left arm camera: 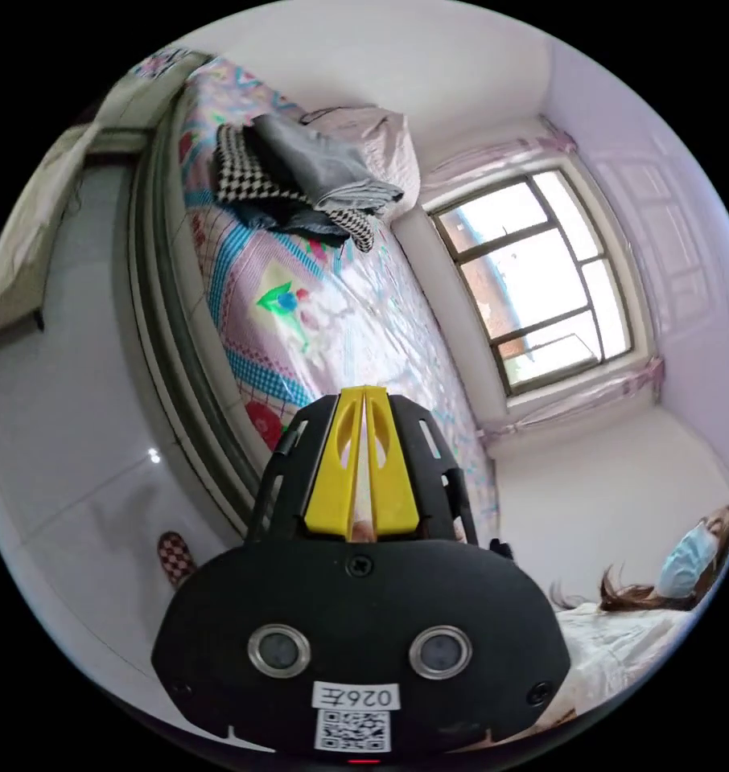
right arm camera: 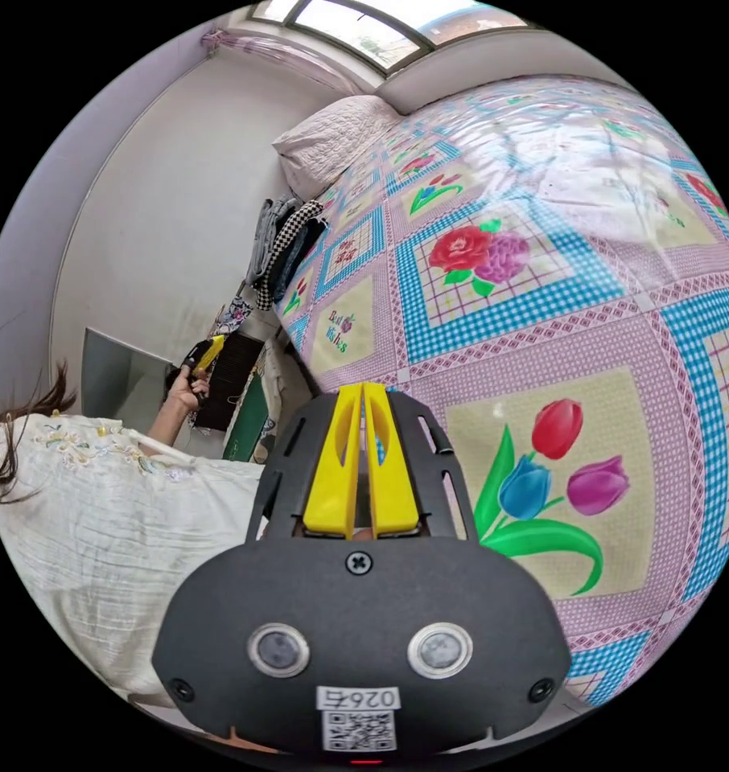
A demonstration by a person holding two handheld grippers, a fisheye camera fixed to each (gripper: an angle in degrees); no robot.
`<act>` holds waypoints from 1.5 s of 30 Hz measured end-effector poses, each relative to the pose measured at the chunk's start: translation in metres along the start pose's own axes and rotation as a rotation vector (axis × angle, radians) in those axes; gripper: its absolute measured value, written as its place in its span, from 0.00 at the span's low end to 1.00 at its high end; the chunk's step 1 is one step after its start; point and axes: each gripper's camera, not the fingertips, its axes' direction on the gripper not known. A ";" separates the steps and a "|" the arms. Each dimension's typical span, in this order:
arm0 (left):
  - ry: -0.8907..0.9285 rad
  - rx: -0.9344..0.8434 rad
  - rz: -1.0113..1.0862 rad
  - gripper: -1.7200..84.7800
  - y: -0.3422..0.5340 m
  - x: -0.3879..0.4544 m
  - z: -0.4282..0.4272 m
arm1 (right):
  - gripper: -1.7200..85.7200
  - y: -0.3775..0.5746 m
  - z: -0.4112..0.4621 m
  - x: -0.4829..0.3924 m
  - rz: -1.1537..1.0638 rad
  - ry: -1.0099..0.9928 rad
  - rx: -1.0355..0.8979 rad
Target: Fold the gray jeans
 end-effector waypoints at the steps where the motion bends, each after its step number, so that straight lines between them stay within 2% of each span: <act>1: -0.067 0.011 0.063 0.01 0.004 0.019 -0.007 | 0.01 -0.007 -0.001 0.003 -0.008 0.004 0.008; 5: -0.169 0.067 0.190 0.02 0.018 0.052 -0.028 | 0.01 -0.042 0.010 -0.008 -0.081 -0.024 0.039; 11: -0.231 0.081 0.270 0.13 0.001 0.037 -0.035 | 0.03 -0.110 0.083 -0.063 -0.205 -0.115 0.022; 14: -0.291 0.058 0.329 0.17 -0.035 0.018 -0.030 | 0.07 -0.158 0.141 -0.105 -0.259 -0.139 0.008; 19: -0.309 0.021 0.349 0.24 -0.143 -0.030 -0.035 | 0.10 -0.252 0.236 -0.186 -0.292 -0.169 0.002; 25: -0.385 0.007 0.367 0.31 -0.240 -0.073 -0.043 | 0.18 -0.354 0.344 -0.284 -0.344 -0.055 0.000; 27: -0.372 -0.024 0.363 0.29 -0.253 -0.082 -0.040 | 0.20 -0.380 0.378 -0.304 -0.351 -0.071 -0.037; 32: -0.350 -0.107 0.407 0.18 -0.256 -0.075 -0.049 | 0.21 -0.426 0.467 -0.345 -0.356 -0.035 -0.126; 34: -0.371 -0.097 0.454 0.08 -0.247 -0.062 -0.070 | 0.19 -0.434 0.488 -0.352 -0.356 -0.018 -0.153; 36: -0.316 -0.069 0.489 0.05 -0.241 -0.049 -0.093 | 0.13 -0.437 0.498 -0.357 -0.349 0.018 -0.177; 38: -0.292 -0.046 0.541 0.04 -0.233 -0.034 -0.115 | 0.06 -0.429 0.482 -0.367 -0.380 0.081 -0.107; 42: -0.137 -0.065 0.644 0.03 -0.218 -0.007 -0.148 | 0.05 -0.423 0.467 -0.372 -0.413 0.065 -0.057; 45: -0.004 -0.087 0.686 0.02 -0.213 0.013 -0.163 | 0.03 -0.443 0.486 -0.357 -0.377 0.041 -0.191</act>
